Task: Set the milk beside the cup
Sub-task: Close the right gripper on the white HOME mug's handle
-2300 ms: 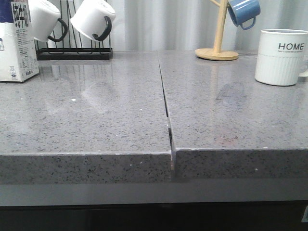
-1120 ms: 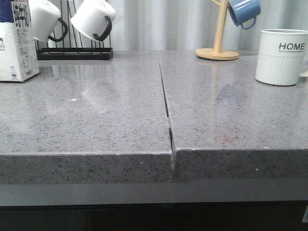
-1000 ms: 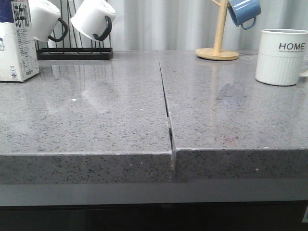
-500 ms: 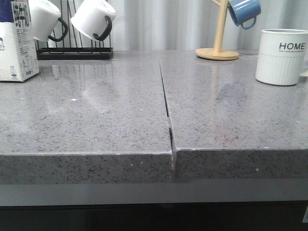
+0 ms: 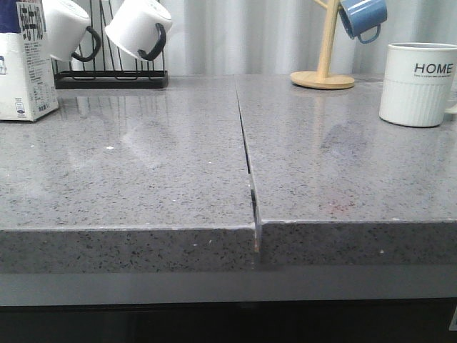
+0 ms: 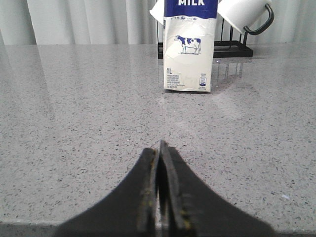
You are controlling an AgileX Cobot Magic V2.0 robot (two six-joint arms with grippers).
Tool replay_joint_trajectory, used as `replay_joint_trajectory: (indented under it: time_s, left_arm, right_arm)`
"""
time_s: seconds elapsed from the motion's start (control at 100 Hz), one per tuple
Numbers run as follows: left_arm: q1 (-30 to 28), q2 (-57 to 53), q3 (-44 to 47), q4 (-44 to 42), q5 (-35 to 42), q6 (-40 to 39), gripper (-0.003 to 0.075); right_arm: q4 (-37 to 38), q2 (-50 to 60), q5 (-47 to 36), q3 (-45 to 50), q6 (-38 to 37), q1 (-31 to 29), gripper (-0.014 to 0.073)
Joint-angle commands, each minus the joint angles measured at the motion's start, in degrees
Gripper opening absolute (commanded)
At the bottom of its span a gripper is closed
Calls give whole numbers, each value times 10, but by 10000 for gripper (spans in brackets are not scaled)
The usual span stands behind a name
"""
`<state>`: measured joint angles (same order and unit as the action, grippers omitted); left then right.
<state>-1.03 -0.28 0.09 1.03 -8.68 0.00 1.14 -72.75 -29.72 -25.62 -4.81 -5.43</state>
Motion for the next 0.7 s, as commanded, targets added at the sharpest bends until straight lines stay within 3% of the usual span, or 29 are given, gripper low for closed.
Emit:
replay_joint_trajectory:
  time_s: [0.0, 0.69]
  left_arm:
    - [-1, -18, 23, 3, 51, 0, -21]
    - [-1, -18, 23, 3, 51, 0, -21]
  right_arm:
    - [0, -21, -64, -37, 9, -6, 455]
    - [3, -191, -108, -162, 10, -24, 455]
